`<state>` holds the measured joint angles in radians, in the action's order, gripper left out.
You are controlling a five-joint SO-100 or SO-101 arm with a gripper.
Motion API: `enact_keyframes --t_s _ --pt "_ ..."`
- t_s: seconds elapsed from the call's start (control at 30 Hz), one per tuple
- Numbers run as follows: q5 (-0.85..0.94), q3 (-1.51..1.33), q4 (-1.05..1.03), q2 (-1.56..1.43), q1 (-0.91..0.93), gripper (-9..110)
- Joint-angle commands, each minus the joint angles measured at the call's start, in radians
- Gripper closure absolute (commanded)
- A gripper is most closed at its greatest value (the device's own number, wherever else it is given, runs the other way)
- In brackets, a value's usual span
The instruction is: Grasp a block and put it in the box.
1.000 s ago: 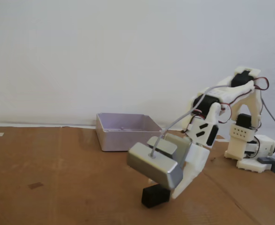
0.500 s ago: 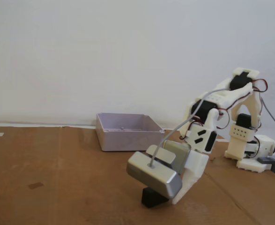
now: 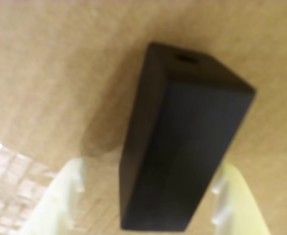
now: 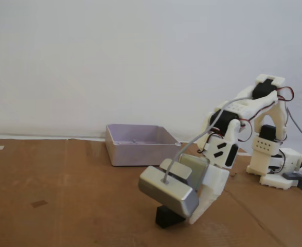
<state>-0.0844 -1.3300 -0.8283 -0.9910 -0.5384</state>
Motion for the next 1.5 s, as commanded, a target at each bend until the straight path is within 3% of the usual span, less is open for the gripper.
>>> enact_keyframes --t_s 0.0,1.47 --pt "-0.035 0.123 0.020 -0.049 0.020 70" --pt "-0.040 0.256 0.008 0.094 0.020 71"
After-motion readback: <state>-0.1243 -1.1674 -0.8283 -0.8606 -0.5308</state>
